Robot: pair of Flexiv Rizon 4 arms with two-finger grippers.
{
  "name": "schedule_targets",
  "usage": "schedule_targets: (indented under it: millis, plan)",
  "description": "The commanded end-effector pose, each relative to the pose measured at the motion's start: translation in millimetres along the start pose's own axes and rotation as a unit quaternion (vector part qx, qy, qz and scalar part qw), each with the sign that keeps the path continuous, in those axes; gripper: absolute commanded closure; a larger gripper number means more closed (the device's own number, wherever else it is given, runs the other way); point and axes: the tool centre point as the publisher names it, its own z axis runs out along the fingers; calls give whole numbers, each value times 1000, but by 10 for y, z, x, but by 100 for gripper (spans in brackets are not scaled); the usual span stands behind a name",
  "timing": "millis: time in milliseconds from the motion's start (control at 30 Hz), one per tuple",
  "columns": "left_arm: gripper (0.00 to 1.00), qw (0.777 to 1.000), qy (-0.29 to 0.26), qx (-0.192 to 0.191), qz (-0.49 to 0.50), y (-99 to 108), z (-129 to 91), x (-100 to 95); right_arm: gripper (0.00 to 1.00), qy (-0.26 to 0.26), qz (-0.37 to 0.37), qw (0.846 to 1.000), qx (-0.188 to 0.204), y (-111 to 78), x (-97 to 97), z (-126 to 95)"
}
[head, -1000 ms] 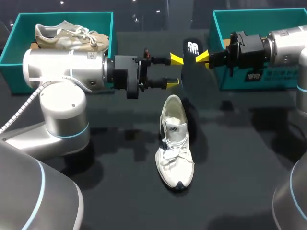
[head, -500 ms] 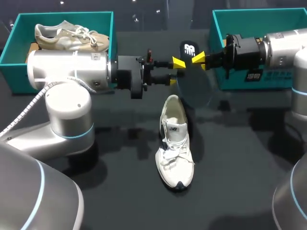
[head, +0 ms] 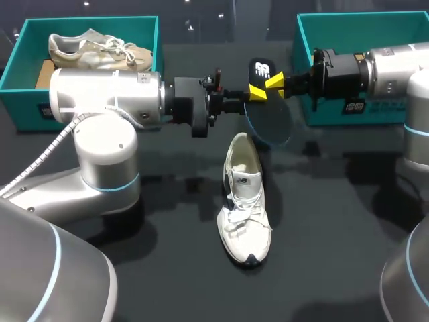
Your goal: Take the shoe out of the shoebox, open the shoe tongue, remove and reinsert the insole, then place the shoe into the shoebox
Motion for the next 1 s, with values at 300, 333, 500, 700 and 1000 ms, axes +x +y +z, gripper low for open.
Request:
schedule_targets:
  millis: [300,333,500,700,1000]
  plan:
    - [100,1000,5,-9,7,48,-37,22,0,8,-10,1000,-2,-6,12,-11]
    - [100,1000,7,-12,9,41,-66,15,0,10,-14,1000,-3,-25,27,-28]
    - [100,999,16,-26,14,8,-231,-9,0,17,-28,999,-3,-118,45,-159]
    - [100,999,28,-34,0,-60,-392,6,0,23,-51,998,3,-296,50,-325]
    - [100,997,14,-36,-73,-215,-530,68,0,24,-65,998,1,-455,34,-481]
